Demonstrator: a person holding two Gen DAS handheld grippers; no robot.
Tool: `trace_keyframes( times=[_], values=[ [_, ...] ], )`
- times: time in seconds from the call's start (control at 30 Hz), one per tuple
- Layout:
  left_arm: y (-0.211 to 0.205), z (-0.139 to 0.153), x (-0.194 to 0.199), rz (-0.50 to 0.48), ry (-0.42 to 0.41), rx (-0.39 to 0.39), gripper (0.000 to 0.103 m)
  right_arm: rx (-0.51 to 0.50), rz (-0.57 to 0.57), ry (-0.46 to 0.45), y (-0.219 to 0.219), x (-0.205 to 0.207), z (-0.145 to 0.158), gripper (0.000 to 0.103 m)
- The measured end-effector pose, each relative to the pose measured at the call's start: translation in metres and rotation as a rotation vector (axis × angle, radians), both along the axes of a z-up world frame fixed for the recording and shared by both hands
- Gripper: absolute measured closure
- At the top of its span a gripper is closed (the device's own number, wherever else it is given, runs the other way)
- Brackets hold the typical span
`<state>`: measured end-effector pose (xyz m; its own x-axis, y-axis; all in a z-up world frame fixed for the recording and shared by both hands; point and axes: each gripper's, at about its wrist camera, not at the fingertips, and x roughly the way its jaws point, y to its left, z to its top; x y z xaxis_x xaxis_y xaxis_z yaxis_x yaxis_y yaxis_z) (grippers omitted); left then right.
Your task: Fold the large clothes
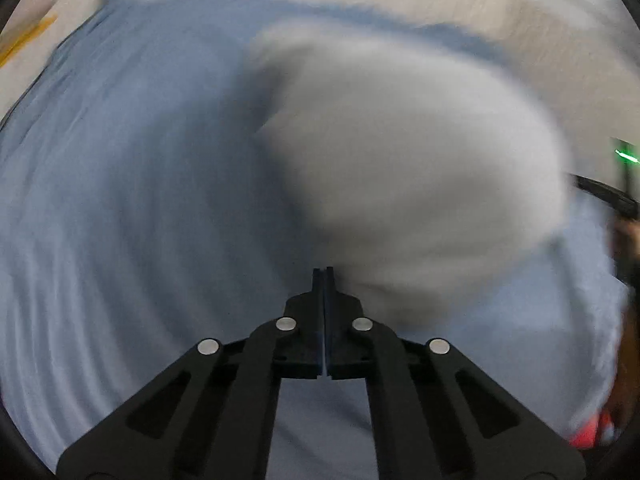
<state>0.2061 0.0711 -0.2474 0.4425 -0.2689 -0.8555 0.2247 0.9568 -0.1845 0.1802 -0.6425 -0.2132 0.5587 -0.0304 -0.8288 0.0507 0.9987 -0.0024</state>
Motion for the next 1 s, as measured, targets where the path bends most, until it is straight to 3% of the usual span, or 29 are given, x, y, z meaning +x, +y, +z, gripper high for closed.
trace_keyframes(
  times=[0.1,0.2,0.27,0.3,0.33,0.37,0.4,0.43,0.5,0.7,0.73,0.77,0.8,0.83,0.87,1.0],
  values=[
    [0.015,-0.008,-0.007,0.064,0.023,-0.049,0.103,0.043,-0.031,0.033,-0.008,-0.007,-0.009,0.094],
    [0.017,0.021,-0.017,0.097,-0.043,0.012,0.101,0.036,-0.05,-0.001,-0.018,-0.018,0.014,0.082],
    [0.013,0.043,-0.016,0.121,-0.08,0.02,0.085,0.03,-0.075,-0.048,-0.022,-0.021,0.031,0.081],
    [0.009,0.056,-0.015,0.127,-0.102,0.011,0.06,0.04,-0.077,-0.07,-0.023,-0.022,0.038,0.075],
    [0.002,0.069,-0.012,0.145,-0.128,0.015,0.024,0.059,-0.08,-0.102,-0.022,-0.021,0.051,0.068],
    [-0.005,0.078,-0.009,0.16,-0.146,0.024,0.01,0.07,-0.085,-0.132,-0.019,-0.02,0.061,0.05],
    [-0.016,0.09,-0.005,0.173,-0.172,0.023,0.003,0.076,-0.085,-0.156,-0.016,-0.018,0.068,0.038],
    [-0.024,0.098,-0.002,0.167,-0.182,0.003,0.003,0.087,-0.073,-0.188,-0.009,-0.013,0.077,0.036],
    [-0.052,0.114,0.014,0.125,-0.174,-0.057,0.003,0.08,-0.046,-0.202,0.001,-0.001,0.084,0.031],
    [-0.131,0.128,0.054,0.087,-0.156,0.044,0.007,0.03,0.013,-0.151,0.042,0.058,0.075,0.031],
    [-0.134,0.125,0.057,0.077,-0.161,0.08,0.025,0.027,0.011,-0.14,0.044,0.063,0.074,0.031],
    [-0.141,0.123,0.066,0.062,-0.142,0.121,0.04,0.028,0.012,-0.124,0.046,0.07,0.072,0.039],
    [-0.145,0.118,0.08,0.045,-0.087,0.143,0.073,0.036,0.018,-0.094,0.048,0.085,0.07,0.07],
    [-0.149,0.116,0.097,0.037,-0.027,0.139,0.092,0.047,0.023,-0.071,0.048,0.092,0.068,0.087],
    [-0.153,0.108,0.105,0.039,0.021,0.134,0.093,0.08,0.028,-0.03,0.048,0.102,0.065,0.098],
    [-0.139,0.077,0.141,0.055,0.142,0.216,0.098,0.152,0.032,0.101,0.044,0.142,0.046,0.099]
  ],
)
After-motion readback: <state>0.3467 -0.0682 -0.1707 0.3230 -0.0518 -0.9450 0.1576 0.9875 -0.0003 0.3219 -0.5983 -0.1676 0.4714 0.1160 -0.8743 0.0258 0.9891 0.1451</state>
